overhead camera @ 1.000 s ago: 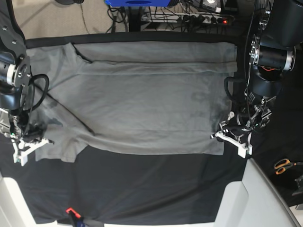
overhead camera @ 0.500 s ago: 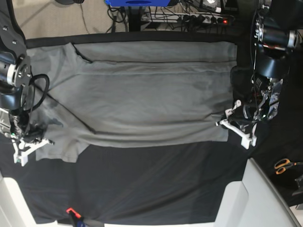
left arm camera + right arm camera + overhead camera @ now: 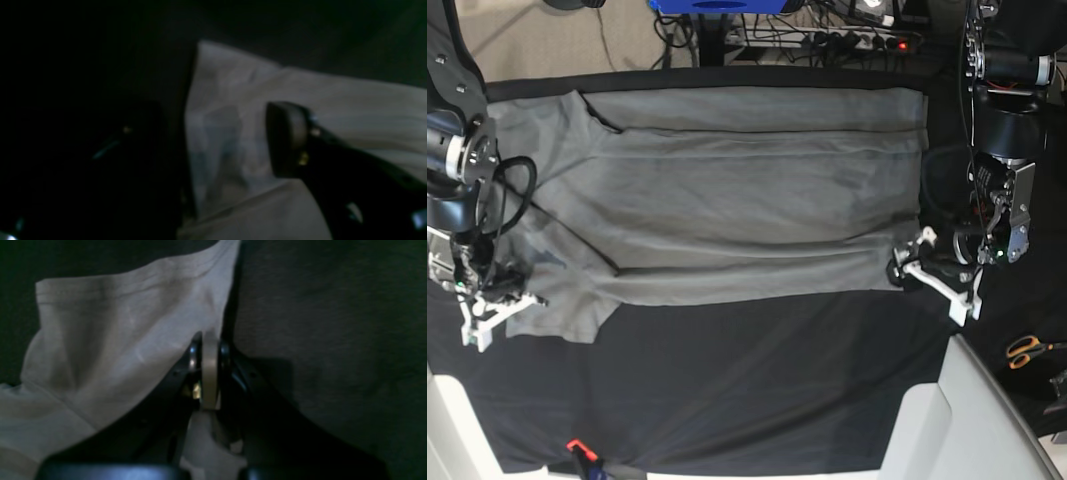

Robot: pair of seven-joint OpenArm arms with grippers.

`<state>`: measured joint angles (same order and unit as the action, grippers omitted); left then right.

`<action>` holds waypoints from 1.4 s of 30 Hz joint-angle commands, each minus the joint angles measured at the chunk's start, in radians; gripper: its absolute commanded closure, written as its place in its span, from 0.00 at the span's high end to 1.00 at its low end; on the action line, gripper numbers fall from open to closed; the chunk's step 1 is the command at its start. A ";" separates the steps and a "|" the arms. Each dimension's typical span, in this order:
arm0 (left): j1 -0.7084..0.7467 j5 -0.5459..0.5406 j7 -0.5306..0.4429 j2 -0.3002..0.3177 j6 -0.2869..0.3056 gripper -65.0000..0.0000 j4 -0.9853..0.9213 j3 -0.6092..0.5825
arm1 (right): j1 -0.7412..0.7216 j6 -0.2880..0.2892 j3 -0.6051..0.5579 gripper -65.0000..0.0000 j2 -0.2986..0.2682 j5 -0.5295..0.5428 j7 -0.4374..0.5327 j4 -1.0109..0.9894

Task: Fold the T-shirt properly
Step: 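Hold the shirt's side edges with both grippers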

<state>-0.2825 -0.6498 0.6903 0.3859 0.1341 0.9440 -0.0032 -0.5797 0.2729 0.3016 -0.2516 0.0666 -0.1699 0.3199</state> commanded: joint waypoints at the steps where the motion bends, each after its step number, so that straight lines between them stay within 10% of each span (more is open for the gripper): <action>1: -0.027 -0.009 -0.010 0.015 0.005 0.80 0.028 0.006 | -0.024 0.004 0.000 0.00 -0.015 0.002 0.017 0.018; 33: -0.235 0.181 -0.146 -0.080 0.114 0.77 -0.422 0.004 | -0.020 0.004 0.000 0.00 -0.019 0.002 0.019 0.020; 42: -0.229 0.183 -0.185 -0.081 0.112 0.13 -0.452 -0.004 | -0.020 0.004 0.000 0.00 -0.019 0.002 0.019 0.020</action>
<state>-0.5018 -0.4747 0.4713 0.3023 0.2401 0.4896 -0.0051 -0.5671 0.2722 0.3008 -0.2569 0.0658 -0.1699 0.3206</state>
